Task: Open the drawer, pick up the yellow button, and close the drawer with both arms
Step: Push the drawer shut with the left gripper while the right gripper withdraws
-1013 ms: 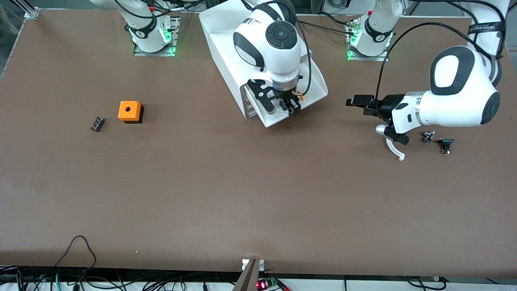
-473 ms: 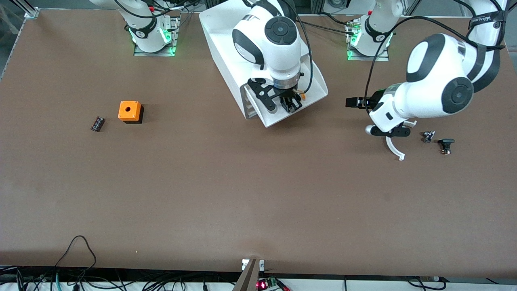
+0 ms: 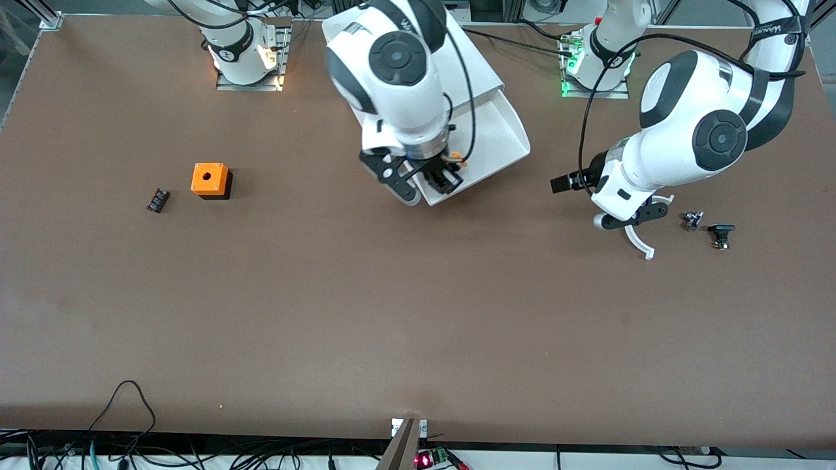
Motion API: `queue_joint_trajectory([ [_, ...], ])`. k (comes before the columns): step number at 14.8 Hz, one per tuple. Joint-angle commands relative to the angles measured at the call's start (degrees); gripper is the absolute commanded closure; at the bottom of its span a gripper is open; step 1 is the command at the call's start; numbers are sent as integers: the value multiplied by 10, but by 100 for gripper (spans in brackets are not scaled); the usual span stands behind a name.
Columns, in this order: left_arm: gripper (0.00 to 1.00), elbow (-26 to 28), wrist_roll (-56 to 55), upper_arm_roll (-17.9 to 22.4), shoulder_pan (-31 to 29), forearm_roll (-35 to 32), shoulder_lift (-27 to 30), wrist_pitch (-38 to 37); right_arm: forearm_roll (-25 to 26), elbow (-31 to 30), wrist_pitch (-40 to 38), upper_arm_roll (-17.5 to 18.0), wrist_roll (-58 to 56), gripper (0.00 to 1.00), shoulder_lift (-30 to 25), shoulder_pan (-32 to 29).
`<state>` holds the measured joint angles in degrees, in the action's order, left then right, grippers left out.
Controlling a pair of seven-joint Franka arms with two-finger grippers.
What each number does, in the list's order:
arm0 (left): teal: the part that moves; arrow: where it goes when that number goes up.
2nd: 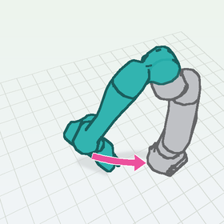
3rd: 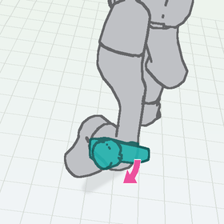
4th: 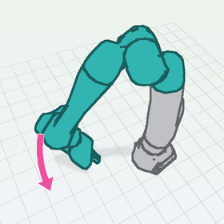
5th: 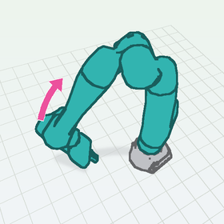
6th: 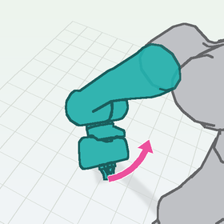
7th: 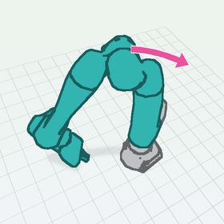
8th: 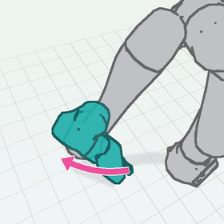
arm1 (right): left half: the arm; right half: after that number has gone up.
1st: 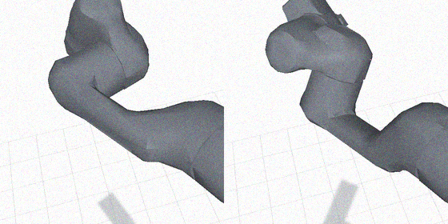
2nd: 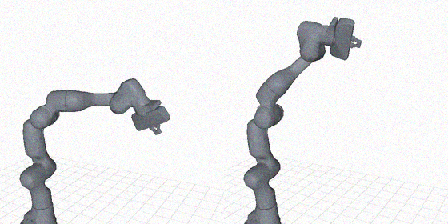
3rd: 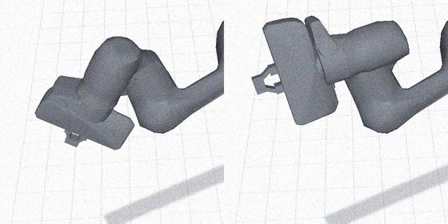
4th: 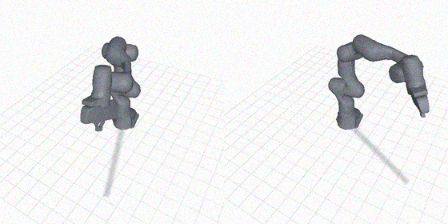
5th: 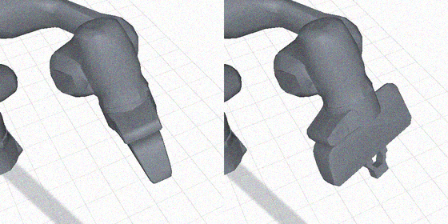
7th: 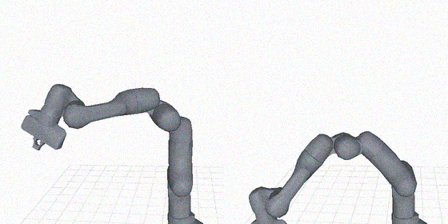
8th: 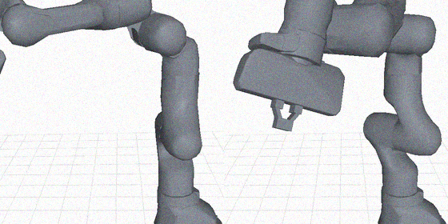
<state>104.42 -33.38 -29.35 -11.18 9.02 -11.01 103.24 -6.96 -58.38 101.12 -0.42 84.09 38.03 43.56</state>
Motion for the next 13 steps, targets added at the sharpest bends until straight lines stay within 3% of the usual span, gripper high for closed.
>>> queue_joint_trajectory([
  [1, 0, -4, -86, -9, 28, -16, -18, 51, -13, 4, -29, 4, -122, 100, -7, -39],
  [9, 0, 6, -145, -10, 95, -16, -39, 84, -6, -12, -106, -4, -488, 100, -30, -184],
  [13, 0, 52, -200, -10, 129, -18, -42, 166, -8, -86, -93, -72, -678, 100, -62, -212],
])
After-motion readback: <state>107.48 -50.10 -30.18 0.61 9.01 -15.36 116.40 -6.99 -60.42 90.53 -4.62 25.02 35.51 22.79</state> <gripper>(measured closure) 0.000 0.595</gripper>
